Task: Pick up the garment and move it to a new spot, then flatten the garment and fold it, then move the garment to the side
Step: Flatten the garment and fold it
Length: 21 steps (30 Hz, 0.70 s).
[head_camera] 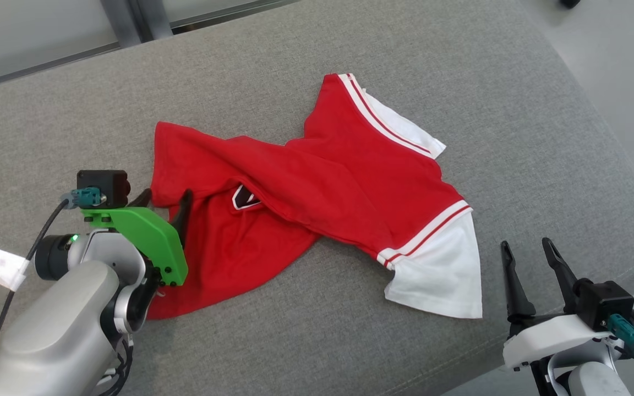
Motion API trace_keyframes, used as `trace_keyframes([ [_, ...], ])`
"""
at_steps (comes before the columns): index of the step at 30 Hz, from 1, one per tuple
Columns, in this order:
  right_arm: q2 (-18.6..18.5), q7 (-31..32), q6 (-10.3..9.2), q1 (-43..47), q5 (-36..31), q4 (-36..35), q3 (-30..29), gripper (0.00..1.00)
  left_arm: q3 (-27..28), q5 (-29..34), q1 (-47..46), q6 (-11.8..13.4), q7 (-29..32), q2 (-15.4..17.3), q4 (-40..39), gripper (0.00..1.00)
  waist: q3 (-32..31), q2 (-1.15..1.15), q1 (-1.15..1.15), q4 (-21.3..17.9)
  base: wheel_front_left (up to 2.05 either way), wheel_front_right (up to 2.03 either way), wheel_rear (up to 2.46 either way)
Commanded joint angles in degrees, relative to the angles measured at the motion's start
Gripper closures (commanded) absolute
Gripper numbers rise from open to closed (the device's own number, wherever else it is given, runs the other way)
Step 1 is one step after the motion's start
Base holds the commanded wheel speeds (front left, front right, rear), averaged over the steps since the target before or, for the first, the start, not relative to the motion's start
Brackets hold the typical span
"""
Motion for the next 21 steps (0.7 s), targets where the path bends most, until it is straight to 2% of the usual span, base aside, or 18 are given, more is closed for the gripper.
trace_keyframes([
  [1, -0.1, -0.2, -0.08, 0.1, -0.2, 0.1, 0.1, 0.0, 0.1, -1.1, 0.8, -1.1, 1.3, 0.0, 0.4, 0.0, 0.1, 0.0, 0.0, 0.1, 0.0, 0.0, 0.0],
  [6, -0.1, -0.2, -0.08, -0.6, -0.2, 0.3, 0.5, 0.0, -0.1, -2.1, -1.0, -2.2, 3.4, 0.2, 3.5, 0.0, 0.7, 0.0, 0.0, -0.3, 0.0, 0.0, 0.0],
  [16, -0.1, -0.2, -0.08, 0.1, -0.3, 0.2, 0.3, 0.0, -0.3, -3.1, -1.0, -5.2, 3.2, -1.2, 8.5, 0.0, 1.0, 0.0, 0.0, -1.7, 0.0, 0.0, 0.0],
  [17, -0.1, -0.2, -0.08, 0.1, -0.3, 0.3, 0.3, 0.0, -0.7, -2.9, -1.0, -5.7, 3.4, -1.5, 8.7, 0.24, 1.0, 0.0, 0.0, -1.7, 0.0, 0.0, 0.0],
  [19, -0.1, -0.2, -0.08, 0.2, -0.3, 0.4, 0.2, 0.0, -1.6, -2.0, -1.1, -6.7, 3.3, -1.6, 8.8, 1.0, 0.9, 0.0, 0.0, -1.7, 0.0, 0.0, 0.0],
  [21, -0.1, -0.2, -0.08, 0.3, -0.4, 0.5, 0.1, 0.0, -2.5, -1.1, -1.4, -7.4, 3.4, -1.6, 9.1, 1.0, 0.7, 0.0, 0.0, -1.7, 0.0, 0.0, 0.0],
])
